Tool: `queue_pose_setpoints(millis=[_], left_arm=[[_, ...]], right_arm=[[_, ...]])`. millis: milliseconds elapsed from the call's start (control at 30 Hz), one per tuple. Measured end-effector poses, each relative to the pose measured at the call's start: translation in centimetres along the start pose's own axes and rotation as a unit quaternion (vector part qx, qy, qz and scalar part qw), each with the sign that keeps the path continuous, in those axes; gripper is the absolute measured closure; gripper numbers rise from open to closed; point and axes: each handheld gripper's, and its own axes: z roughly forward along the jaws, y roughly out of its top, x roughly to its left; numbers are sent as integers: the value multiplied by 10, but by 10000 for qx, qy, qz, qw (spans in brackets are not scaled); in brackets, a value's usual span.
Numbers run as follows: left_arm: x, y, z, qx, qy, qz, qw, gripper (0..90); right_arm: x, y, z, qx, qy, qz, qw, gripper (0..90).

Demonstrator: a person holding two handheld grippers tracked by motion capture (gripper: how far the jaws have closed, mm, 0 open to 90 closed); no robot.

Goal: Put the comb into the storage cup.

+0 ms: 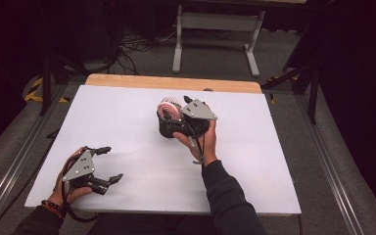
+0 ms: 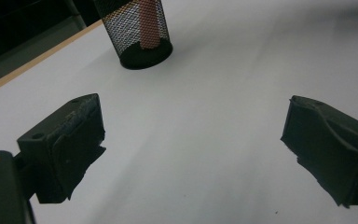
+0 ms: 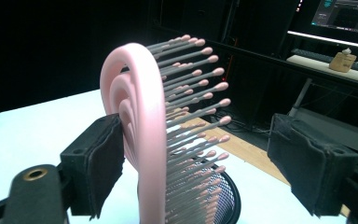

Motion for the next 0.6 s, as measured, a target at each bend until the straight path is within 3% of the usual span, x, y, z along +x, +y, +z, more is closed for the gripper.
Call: queue_pose_setpoints(millis=[600], left_arm=[[1, 0, 0, 23, 45, 6, 10000, 65]], right_arm=[[-1, 8, -8, -51, 63, -230, 9997, 128]])
